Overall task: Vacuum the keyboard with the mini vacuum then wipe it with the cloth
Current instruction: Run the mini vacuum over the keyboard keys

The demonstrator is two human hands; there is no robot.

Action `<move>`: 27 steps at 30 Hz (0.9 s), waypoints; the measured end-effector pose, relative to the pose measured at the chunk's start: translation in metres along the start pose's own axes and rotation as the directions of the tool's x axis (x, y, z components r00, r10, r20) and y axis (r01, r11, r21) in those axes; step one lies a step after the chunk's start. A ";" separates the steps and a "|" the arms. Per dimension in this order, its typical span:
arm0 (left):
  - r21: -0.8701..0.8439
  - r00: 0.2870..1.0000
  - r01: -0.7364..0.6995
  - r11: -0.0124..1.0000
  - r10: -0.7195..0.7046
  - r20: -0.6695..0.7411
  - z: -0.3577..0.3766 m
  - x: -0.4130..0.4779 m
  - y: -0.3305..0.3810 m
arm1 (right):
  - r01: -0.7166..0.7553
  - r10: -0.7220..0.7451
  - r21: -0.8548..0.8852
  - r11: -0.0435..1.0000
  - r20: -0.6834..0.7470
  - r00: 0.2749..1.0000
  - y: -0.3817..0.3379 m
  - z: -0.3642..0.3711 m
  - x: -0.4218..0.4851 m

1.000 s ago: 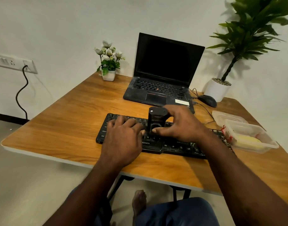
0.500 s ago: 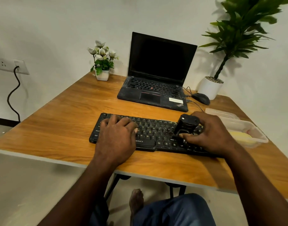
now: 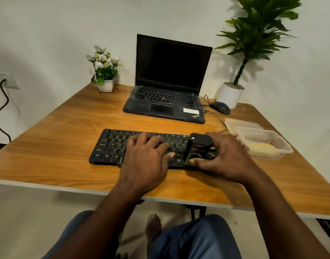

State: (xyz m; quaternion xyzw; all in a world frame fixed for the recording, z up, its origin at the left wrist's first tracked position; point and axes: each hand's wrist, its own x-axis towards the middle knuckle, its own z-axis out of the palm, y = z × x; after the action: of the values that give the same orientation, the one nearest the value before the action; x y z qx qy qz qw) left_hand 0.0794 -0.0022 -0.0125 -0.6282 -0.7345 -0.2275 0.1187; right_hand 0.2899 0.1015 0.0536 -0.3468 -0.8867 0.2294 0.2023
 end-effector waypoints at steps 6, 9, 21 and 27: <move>-0.035 0.999 -0.033 0.999 0.034 0.022 0.005 0.000 0.007 | -0.175 0.171 -0.023 0.984 -0.125 0.977 0.015 -0.012 -0.010; -0.044 0.999 -0.025 0.999 0.027 0.035 0.007 0.001 0.005 | -0.137 0.131 -0.009 0.991 -0.232 0.964 0.005 0.002 -0.015; -0.046 0.998 0.010 0.999 -0.007 0.057 0.006 0.000 0.006 | -0.117 0.128 0.053 0.992 -0.365 0.922 0.012 0.026 -0.040; -0.046 0.996 0.010 0.999 -0.006 0.088 0.003 0.000 0.007 | -0.085 0.084 0.000 0.996 -0.129 0.988 -0.008 0.025 -0.019</move>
State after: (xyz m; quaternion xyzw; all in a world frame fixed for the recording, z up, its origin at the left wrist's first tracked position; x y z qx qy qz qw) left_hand 0.0870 0.0003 -0.0135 -0.6372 -0.7361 -0.2173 0.0707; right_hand 0.2861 0.0760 0.0341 -0.3987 -0.8570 0.2122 0.2483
